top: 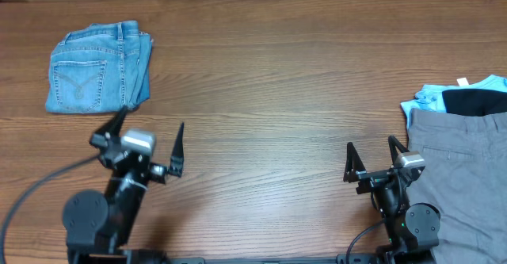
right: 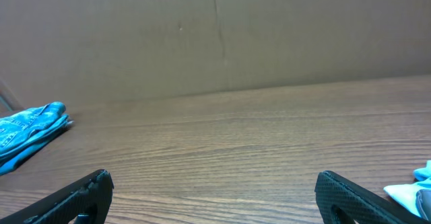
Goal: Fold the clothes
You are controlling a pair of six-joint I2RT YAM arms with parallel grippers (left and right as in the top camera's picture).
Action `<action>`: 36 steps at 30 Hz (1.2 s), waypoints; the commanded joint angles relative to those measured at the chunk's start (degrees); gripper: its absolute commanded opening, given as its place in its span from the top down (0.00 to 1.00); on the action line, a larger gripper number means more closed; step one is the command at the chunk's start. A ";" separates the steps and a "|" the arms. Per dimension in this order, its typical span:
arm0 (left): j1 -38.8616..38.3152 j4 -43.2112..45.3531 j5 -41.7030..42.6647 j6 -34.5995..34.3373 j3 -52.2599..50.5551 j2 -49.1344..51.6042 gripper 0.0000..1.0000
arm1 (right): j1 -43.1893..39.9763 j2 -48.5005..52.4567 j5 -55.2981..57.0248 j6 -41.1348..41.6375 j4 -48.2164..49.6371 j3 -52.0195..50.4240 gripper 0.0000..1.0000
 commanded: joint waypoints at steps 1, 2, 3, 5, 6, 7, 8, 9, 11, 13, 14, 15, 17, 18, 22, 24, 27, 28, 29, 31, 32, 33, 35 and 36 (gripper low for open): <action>-0.33 0.94 0.66 0.98 -5.38 -5.53 0.00 | -0.31 -0.57 -0.04 -0.20 0.20 -0.59 0.00; -0.33 0.98 0.63 0.98 -6.86 -7.26 0.00 | -0.31 -0.57 -0.04 -0.20 0.20 -0.59 0.00; -0.33 0.98 0.63 0.98 -8.31 -8.96 0.00 | -0.31 -0.57 -0.04 -0.20 0.20 -0.59 0.00; -0.33 1.01 0.57 1.01 -11.02 -12.20 0.00 | -0.31 -0.57 -0.04 -0.20 0.20 -0.59 0.00; -0.33 0.98 0.44 1.01 -12.48 -13.94 0.00 | -0.31 -0.57 -0.04 -0.20 0.20 -0.59 0.00; -0.33 1.03 0.44 1.01 -13.73 -15.34 0.00 | -0.31 -0.57 -0.04 -0.20 0.20 -0.59 0.00; -0.33 1.29 0.44 1.01 -14.99 -16.61 0.00 | -0.31 -0.57 -0.04 -0.20 0.20 -0.59 0.00; -0.33 1.75 0.44 1.01 -16.48 -17.99 0.00 | -0.31 -0.57 -0.04 -0.20 0.20 -0.59 0.00; -0.33 2.51 0.50 0.96 -18.91 -19.98 0.00 | -0.31 -0.57 -0.04 -0.20 0.20 -0.59 0.00; -0.33 3.19 0.66 0.81 -21.29 -21.55 0.00 | -0.31 -0.57 -0.04 -0.20 0.20 -0.59 0.00; -0.31 3.15 0.66 0.81 -22.34 -22.21 0.00 | -0.31 -0.57 -0.04 -0.20 0.20 -0.59 0.00; -0.31 3.65 0.70 0.79 -23.47 -22.34 0.00 | -0.31 -0.57 -0.04 -0.20 0.20 -0.59 0.00; -0.33 5.38 1.73 0.81 -25.99 -22.29 0.00 | -0.31 -0.57 -0.04 -0.20 0.20 -0.59 0.00; -0.33 6.36 1.81 0.81 -27.19 -22.29 0.00 | -0.31 -0.57 -0.04 -0.20 0.20 -0.59 0.00; -0.33 11.04 2.21 0.81 -31.80 -22.29 0.00 | -0.31 -0.57 -0.04 -0.20 0.20 -0.59 0.00; -0.35 11.89 2.14 0.85 -33.51 -22.29 0.00 | -0.31 -0.57 -0.04 -0.20 0.20 -0.59 0.00; -0.35 10.67 2.14 0.83 -33.46 -22.29 0.00 | -0.31 -0.57 -0.04 -0.20 0.20 -0.59 0.00; -0.35 10.56 2.14 0.85 -33.48 -22.29 0.00 | -0.31 -0.57 -0.04 -0.20 0.17 -0.59 0.00; -0.35 10.60 2.10 0.85 -33.46 -22.29 0.00 | -0.31 -0.57 -0.04 -0.20 0.20 -0.59 0.00; -0.35 10.58 2.12 0.85 -33.46 -22.29 0.00 | -0.31 -0.57 -0.04 -0.20 0.20 -0.59 0.00; -0.35 10.58 2.12 0.85 -33.46 -22.29 0.00 | -0.31 -0.57 -0.04 -0.20 0.20 -0.59 0.00; -0.35 10.58 2.12 0.85 -33.46 -22.29 0.00 | -0.31 -0.57 -0.04 -0.20 0.20 -0.59 0.00; -0.35 10.58 2.12 0.85 -33.46 -22.25 0.00 | -0.31 -0.57 -0.04 -0.20 0.20 -0.59 0.00; -0.35 10.58 2.12 0.85 -33.46 -22.23 0.00 | -0.31 -0.57 -0.04 -0.20 0.20 -0.59 0.00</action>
